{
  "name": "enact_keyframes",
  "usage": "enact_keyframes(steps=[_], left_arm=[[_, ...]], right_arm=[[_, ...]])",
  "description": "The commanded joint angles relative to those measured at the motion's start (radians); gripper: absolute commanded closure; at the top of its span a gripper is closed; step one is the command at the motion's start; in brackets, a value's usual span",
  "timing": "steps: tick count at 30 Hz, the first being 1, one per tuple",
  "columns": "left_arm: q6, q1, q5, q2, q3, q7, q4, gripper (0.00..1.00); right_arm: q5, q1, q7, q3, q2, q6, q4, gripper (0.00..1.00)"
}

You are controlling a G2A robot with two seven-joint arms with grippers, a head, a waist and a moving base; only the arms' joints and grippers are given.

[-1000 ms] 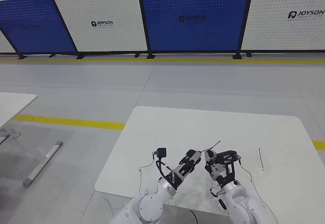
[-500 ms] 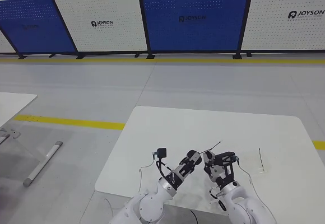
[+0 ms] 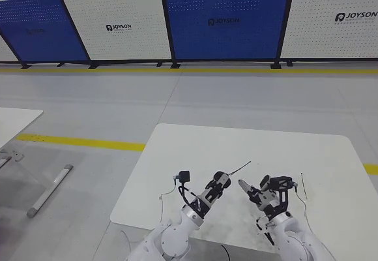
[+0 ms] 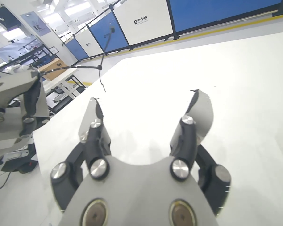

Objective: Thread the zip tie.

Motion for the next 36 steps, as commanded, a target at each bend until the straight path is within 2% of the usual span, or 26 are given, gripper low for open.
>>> enact_keyframes(steps=[1,4,5,6,8,9,12,15,18,21,23,25,28,29,30,36], left_arm=[[0.000,-0.003,0.018,0.001,0.001,0.009,0.005,1.00],[0.000,-0.006,0.037,0.001,0.006,0.017,0.016,1.00],[0.000,-0.009,0.050,0.002,0.008,0.017,0.020,1.00],[0.000,-0.010,0.058,0.003,0.011,0.016,0.022,1.00],[0.000,-0.010,0.077,0.005,0.015,0.012,0.023,1.00],[0.000,-0.010,0.084,0.006,0.018,0.009,0.022,1.00],[0.000,-0.007,0.100,0.010,0.026,0.008,0.019,1.00],[0.000,-0.008,0.103,0.013,0.038,0.006,0.017,1.00],[0.000,-0.011,0.096,0.017,0.046,-0.003,0.013,1.00],[0.000,-0.011,0.095,0.022,0.051,-0.009,0.008,1.00],[0.000,-0.011,0.095,0.025,0.053,-0.009,0.006,1.00],[0.000,-0.012,0.098,0.029,0.056,-0.012,0.004,1.00],[0.000,-0.013,0.100,0.034,0.061,-0.016,0.002,1.00],[0.000,-0.014,0.100,0.035,0.062,-0.017,0.002,1.00],[0.000,-0.015,0.099,0.037,0.063,-0.017,0.002,1.00],[0.000,-0.021,0.101,0.044,0.072,-0.019,0.007,1.00]], right_arm=[[0.018,-0.008,0.000,0.016,0.002,-0.008,-0.009,0.00],[0.056,-0.019,-0.003,0.029,0.003,-0.030,-0.023,0.00],[0.078,-0.024,0.001,0.035,0.004,-0.047,-0.030,0.04],[0.094,-0.028,0.009,0.039,0.005,-0.061,-0.034,0.13],[0.123,-0.031,0.031,0.049,0.008,-0.087,-0.042,0.47],[0.134,-0.031,0.043,0.053,0.009,-0.097,-0.044,0.51],[0.166,-0.029,0.075,0.060,0.011,-0.126,-0.052,0.56],[0.189,-0.026,0.099,0.065,0.013,-0.143,-0.054,0.56],[0.199,-0.022,0.112,0.066,0.014,-0.147,-0.056,0.58],[0.206,-0.018,0.119,0.065,0.015,-0.147,-0.059,0.63],[0.209,-0.017,0.122,0.066,0.016,-0.147,-0.060,0.71],[0.213,-0.016,0.124,0.066,0.018,-0.147,-0.061,0.72],[0.214,-0.014,0.126,0.065,0.020,-0.147,-0.062,0.82],[0.214,-0.014,0.126,0.065,0.020,-0.147,-0.062,0.96],[0.214,-0.014,0.125,0.065,0.021,-0.147,-0.062,1.00],[0.209,-0.010,0.126,0.062,0.023,-0.147,-0.059,1.00]])
